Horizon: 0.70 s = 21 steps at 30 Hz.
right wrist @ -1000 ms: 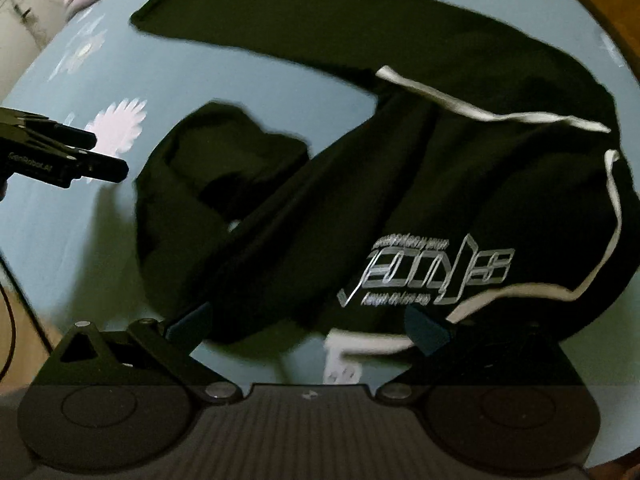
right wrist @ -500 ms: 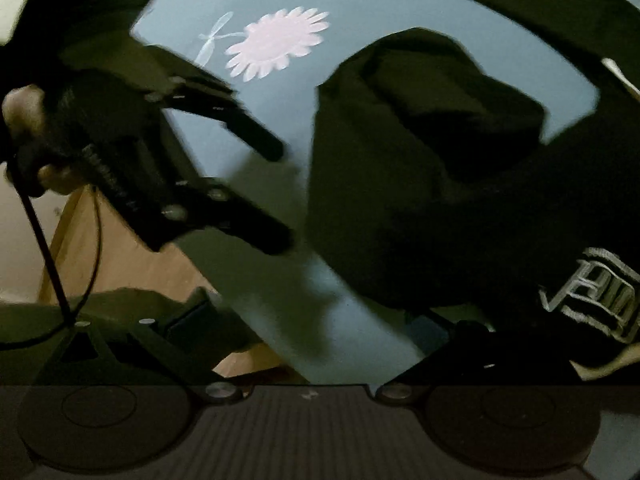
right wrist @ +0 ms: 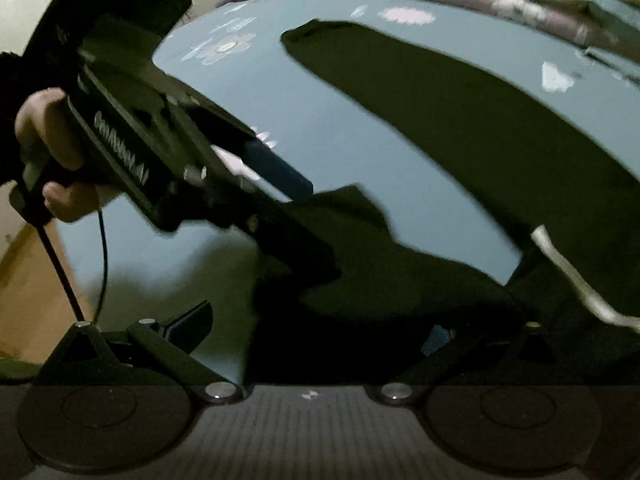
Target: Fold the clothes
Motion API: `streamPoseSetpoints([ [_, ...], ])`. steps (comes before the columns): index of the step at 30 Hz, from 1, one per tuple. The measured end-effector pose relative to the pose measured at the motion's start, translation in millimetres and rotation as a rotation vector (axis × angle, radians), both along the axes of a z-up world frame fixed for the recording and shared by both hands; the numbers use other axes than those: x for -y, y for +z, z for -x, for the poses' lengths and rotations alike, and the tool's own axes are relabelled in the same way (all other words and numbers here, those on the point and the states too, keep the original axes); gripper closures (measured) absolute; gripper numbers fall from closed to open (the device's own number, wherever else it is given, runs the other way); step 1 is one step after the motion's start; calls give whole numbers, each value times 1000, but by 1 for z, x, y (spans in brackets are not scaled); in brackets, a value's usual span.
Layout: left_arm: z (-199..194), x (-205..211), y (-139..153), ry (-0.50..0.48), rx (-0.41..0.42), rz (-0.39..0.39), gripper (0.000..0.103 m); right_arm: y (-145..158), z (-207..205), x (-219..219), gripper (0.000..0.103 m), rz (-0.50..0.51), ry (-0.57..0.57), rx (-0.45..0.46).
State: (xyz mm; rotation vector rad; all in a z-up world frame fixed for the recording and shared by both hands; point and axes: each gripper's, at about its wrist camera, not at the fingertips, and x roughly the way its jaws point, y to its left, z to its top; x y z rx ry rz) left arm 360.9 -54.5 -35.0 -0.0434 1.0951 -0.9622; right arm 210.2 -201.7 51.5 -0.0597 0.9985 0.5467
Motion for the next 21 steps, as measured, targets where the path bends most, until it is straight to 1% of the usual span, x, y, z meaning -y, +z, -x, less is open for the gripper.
streamPoseSetpoints([
  [4,-31,5,6,31,63,-19,18,-12,-18,12,0,45,-63,7],
  [8,-40,-2,11,76,101,-50,17,-16,-29,26,0,52,-150,8],
  [9,-40,-7,10,89,100,-61,17,-15,-27,29,0,65,-172,20],
  [12,-39,-20,3,130,78,-100,17,-22,-36,48,0,109,-240,26],
  [14,-37,-27,-3,158,51,-126,17,-29,-43,58,0,146,-305,-4],
  [17,-30,-35,-10,180,17,-148,17,-35,-47,71,0,172,-370,-38],
  [21,-17,-35,-22,146,2,-179,17,-35,-50,81,0,167,-394,-52],
])
